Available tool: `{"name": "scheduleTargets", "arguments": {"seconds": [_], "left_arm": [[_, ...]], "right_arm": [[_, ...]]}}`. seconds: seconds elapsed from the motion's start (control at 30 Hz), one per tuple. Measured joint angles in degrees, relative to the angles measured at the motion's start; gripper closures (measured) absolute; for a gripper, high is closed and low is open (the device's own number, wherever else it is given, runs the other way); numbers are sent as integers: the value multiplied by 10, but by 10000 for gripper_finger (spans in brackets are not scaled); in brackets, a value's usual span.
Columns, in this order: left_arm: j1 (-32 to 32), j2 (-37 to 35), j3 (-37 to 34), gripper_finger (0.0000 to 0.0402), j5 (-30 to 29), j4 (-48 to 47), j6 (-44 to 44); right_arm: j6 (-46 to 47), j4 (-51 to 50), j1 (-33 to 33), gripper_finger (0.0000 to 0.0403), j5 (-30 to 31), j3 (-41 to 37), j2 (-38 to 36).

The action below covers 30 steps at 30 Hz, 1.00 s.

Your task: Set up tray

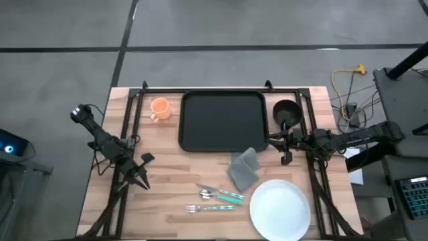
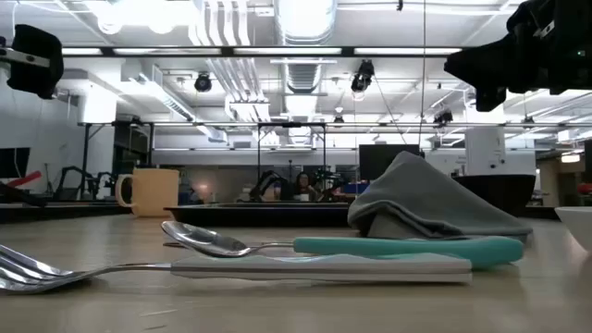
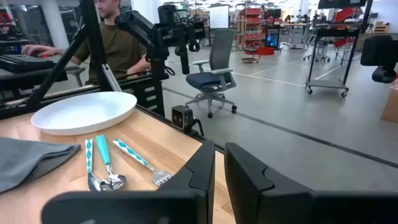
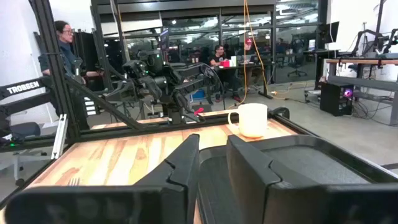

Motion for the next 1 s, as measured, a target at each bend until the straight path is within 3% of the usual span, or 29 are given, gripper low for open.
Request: {"name": "scheduleTargets", "arguments": {"seconds": [1.0], "left_arm": [[0,0,0,383,0,0,0]], "right_arm": [[0,0,0,330,0,0,0]]}}
